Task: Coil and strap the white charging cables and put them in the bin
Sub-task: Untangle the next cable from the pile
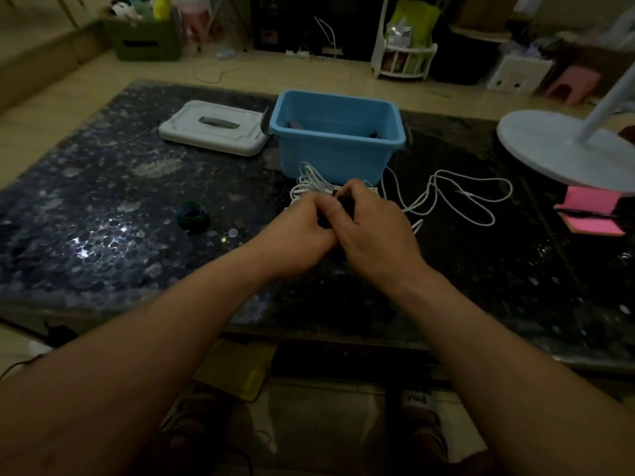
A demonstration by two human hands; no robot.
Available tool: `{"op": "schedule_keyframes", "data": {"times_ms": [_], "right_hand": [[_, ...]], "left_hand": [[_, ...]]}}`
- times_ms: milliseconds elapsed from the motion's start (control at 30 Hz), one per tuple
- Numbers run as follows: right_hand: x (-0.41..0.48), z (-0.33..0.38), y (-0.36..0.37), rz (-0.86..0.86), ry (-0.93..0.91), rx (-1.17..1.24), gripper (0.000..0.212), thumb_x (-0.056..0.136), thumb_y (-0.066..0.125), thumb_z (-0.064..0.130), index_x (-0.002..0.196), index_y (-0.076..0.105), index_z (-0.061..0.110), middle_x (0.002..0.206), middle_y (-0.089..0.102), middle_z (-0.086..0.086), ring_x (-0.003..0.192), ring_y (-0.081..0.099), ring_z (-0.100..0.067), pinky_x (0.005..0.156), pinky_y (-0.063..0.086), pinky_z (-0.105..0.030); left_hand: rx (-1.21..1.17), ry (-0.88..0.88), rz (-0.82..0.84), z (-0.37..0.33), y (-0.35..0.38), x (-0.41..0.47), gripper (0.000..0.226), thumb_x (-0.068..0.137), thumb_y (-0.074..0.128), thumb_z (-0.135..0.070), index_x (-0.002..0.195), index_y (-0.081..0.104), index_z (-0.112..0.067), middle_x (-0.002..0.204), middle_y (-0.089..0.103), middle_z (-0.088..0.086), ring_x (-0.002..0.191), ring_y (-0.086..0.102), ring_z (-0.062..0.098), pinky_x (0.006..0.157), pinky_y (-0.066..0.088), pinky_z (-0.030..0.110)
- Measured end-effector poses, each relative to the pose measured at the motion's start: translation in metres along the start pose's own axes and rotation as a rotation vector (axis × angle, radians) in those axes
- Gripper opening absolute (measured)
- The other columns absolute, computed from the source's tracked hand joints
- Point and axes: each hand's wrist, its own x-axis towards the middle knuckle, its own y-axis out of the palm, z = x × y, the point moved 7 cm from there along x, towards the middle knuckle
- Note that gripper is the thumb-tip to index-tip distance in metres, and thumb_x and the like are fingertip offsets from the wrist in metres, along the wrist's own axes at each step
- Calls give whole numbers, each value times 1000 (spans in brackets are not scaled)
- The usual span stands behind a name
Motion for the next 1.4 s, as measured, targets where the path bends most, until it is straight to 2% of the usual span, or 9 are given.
{"op": "schedule_keyframes", "data": {"times_ms": [267,367,500,700,867,1033,1133,1233,1400], "right_hand": [[13,-24,9,-59,191,176,29,105,54,41,90,67,20,84,69,5,81,64,-16,76,52,-41],[14,-28,24,28,338,557,23,102,63,30,87,68,15,74,68,0,65,61,-16,61,49,-35],[13,-11,33,290,344,937,30,101,67,39,78,61,22,59,48,-3,49,39,-16,47,28,-27],[14,23,25,192,81,484,32,101,67,39,79,65,16,63,64,6,57,57,-2,56,44,-16],[16,48,41,102,53,215,42,102,63,46,76,65,13,72,66,-5,69,61,-17,65,44,-36],[26,88,70,209,68,307,48,105,48,59,91,66,17,78,70,-4,65,64,-12,61,47,-32],[53,102,104,282,153,402,40,107,44,57,103,64,23,87,73,-5,67,68,-15,62,51,-33],[83,114,145,299,-51,61,11,102,64,40,100,67,29,94,69,7,89,68,-17,77,49,-32],[91,132,206,407,-183,-189,20,93,75,48,102,70,30,103,58,6,94,60,-15,82,52,-37]], "left_hand": [[161,76,-31,-7,-2,-5,9,105,60,-28,104,51,-29,96,57,-21,89,55,-2,69,42,10],[184,93,33,-7,-5,-8,19,109,53,-28,92,53,-37,86,57,-21,76,56,-6,62,39,9],[-430,-71,190,0,-9,-21,23,113,42,-21,101,59,-12,65,44,-6,48,38,1,48,34,17],[-530,-188,353,15,-11,-52,26,115,37,-29,106,52,-10,68,37,-1,52,31,10,43,26,21],[78,-13,229,22,-41,-61,27,110,50,-27,131,58,-11,82,51,-12,63,51,-1,55,40,12],[173,-173,76,63,-83,-65,19,109,50,-36,109,61,-20,97,63,-2,89,62,16,67,43,33],[-26,-345,-283,104,-149,-74,27,105,57,-41,93,66,-19,84,65,0,82,63,21,65,42,31],[-394,-519,-602,154,-199,-95,28,104,60,-44,97,71,-19,78,63,4,75,61,26,70,45,36],[-422,-578,-582,188,-201,-90,21,101,66,-38,92,69,-20,74,60,4,66,56,23,61,42,32]]}}
